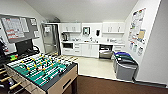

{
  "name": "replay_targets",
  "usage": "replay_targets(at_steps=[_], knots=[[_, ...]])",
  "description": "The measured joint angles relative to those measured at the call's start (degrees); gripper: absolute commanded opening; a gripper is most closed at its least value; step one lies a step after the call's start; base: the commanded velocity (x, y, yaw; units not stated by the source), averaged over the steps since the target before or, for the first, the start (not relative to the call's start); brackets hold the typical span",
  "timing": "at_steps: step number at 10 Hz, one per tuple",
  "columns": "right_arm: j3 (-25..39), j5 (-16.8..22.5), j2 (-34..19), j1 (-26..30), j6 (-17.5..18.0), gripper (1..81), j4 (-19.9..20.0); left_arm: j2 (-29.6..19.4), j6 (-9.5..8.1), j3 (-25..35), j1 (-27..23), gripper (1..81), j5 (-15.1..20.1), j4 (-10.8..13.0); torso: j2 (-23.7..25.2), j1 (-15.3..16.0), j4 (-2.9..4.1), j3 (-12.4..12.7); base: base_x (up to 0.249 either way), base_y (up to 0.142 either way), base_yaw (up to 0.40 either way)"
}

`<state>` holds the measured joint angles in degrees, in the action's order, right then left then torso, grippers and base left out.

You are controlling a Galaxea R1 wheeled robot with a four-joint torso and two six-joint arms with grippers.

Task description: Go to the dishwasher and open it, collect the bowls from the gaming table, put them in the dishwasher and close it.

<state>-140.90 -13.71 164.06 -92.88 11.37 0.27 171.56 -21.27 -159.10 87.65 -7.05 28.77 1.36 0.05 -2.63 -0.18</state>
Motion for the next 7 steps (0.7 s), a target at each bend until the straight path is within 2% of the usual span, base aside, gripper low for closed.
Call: replay_targets(at_steps=[7], knots=[[0.0, 0.21, -0.24, -0.15, -0.02, 1.0, 0.0, 0.13, 0.0, 0.04, 0.17, 1.0, 0.13, 0.0, 0.02, 0.0, 0.0, 0.02, 0.166, -0.112, 0.0]])
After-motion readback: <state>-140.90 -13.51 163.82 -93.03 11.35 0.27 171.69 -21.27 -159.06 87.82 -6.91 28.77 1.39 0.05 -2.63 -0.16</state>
